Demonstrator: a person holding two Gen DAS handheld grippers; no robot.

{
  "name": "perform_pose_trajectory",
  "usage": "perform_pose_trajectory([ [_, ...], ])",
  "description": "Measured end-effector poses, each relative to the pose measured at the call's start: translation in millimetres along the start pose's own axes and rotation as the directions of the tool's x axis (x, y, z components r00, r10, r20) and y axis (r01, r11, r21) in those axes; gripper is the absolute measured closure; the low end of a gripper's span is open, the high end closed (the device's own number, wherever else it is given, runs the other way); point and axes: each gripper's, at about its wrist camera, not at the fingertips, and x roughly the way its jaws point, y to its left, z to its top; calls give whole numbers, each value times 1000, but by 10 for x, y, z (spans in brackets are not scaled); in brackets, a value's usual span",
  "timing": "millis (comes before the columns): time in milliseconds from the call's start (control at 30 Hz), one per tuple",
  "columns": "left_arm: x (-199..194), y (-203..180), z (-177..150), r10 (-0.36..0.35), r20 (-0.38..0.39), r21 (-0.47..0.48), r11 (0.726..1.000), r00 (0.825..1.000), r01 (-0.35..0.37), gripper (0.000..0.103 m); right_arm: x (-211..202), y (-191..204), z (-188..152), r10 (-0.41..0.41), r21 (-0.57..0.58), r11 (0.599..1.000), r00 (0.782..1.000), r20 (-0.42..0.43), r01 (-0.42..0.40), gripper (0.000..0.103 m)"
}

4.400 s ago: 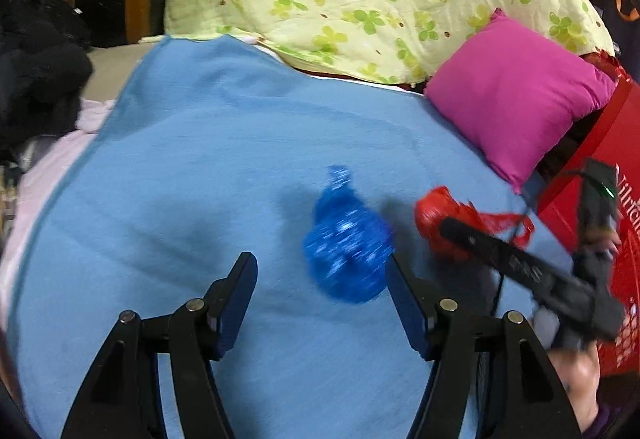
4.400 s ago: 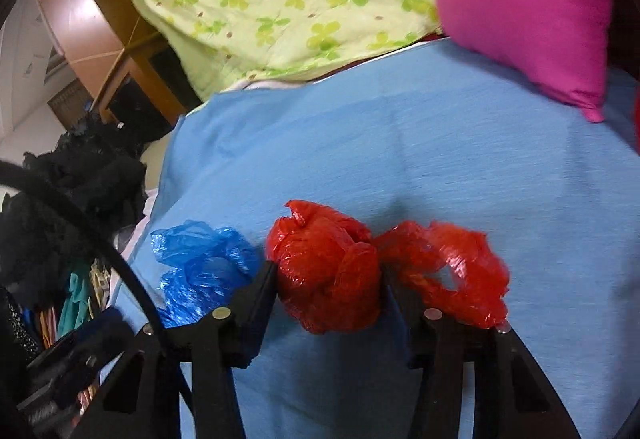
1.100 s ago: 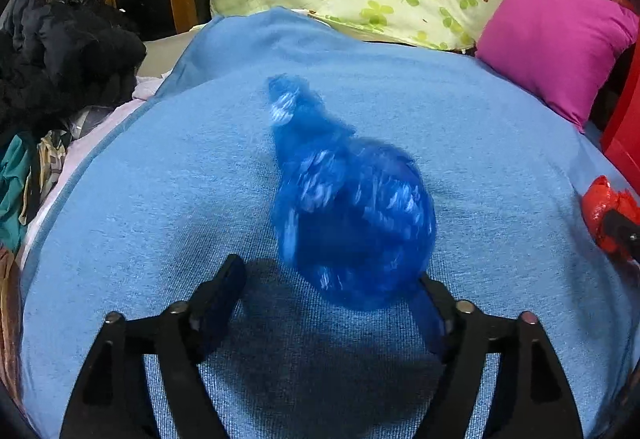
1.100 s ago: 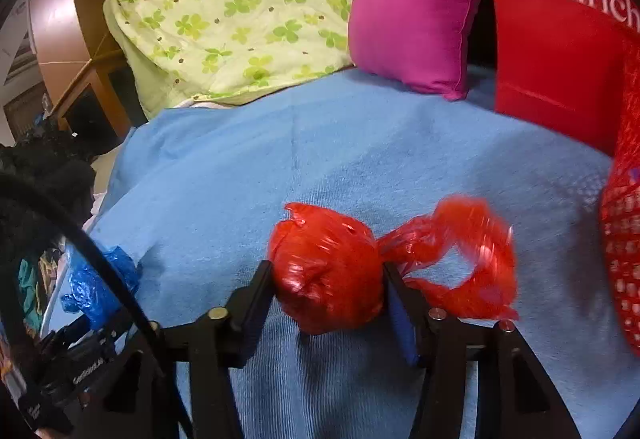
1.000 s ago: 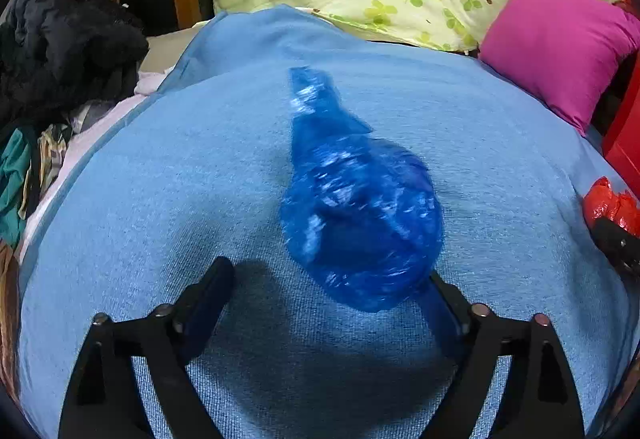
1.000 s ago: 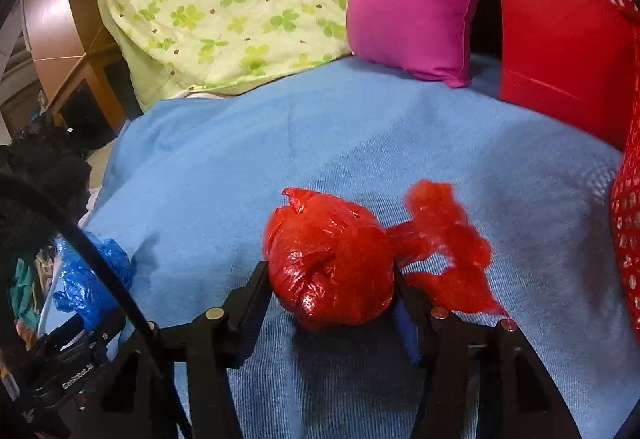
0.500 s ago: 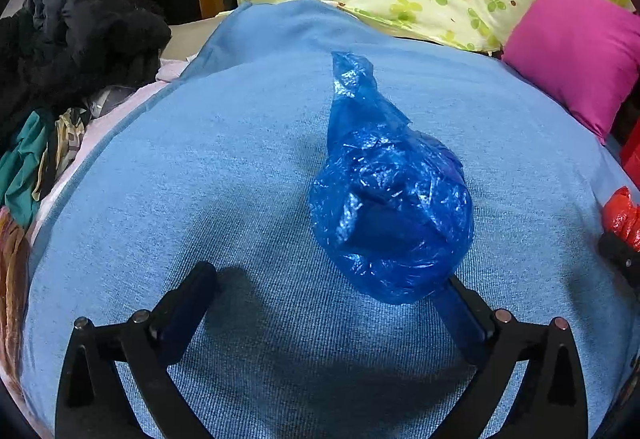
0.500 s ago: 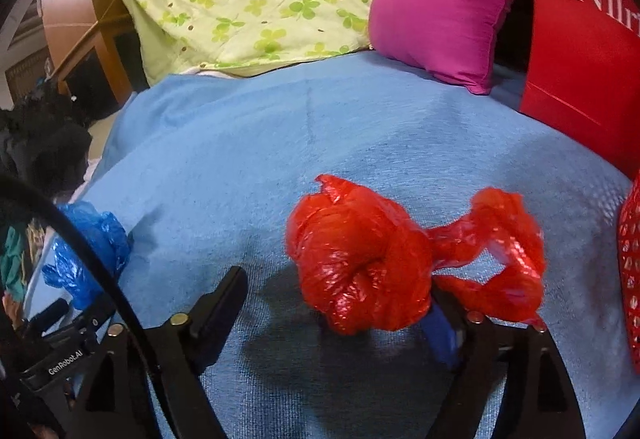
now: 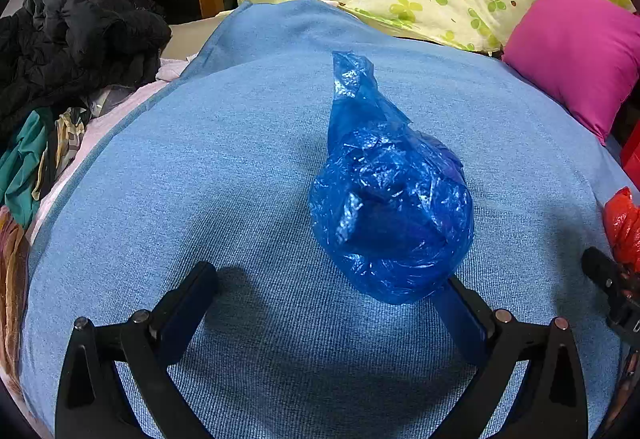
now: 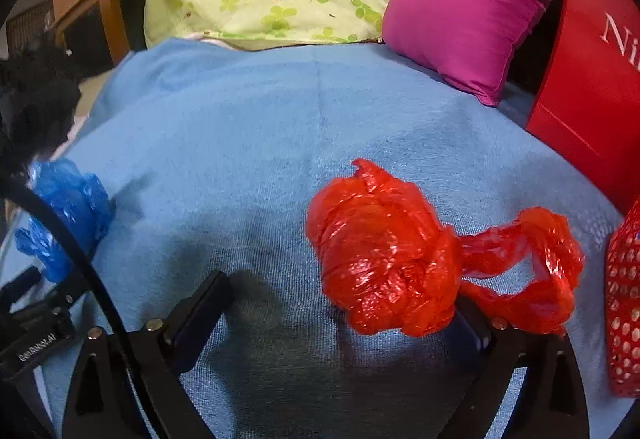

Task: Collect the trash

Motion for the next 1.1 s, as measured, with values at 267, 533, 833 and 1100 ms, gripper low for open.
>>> perform_pose_trajectory([
  [267,0,-2,0,0,0,0,1000,1000,0,0,-2,-1,-6,-3,0,1000,1000,-1,3,3],
  [533,-1,-4,1,0,0,-1,1000,1000,0,0,3,8,-7,-6,-1,1000,1000,-3,6,2],
  [833,0,-2,1,0,0,-1,1000,1000,0,0,6,11,-3,-8,-2,1000,1000,-4,8,2],
  [1100,0,-3,2,0,0,-1,1000,1000,0,0,9,14,-7,-9,-3,1000,1000,-4,9,2],
])
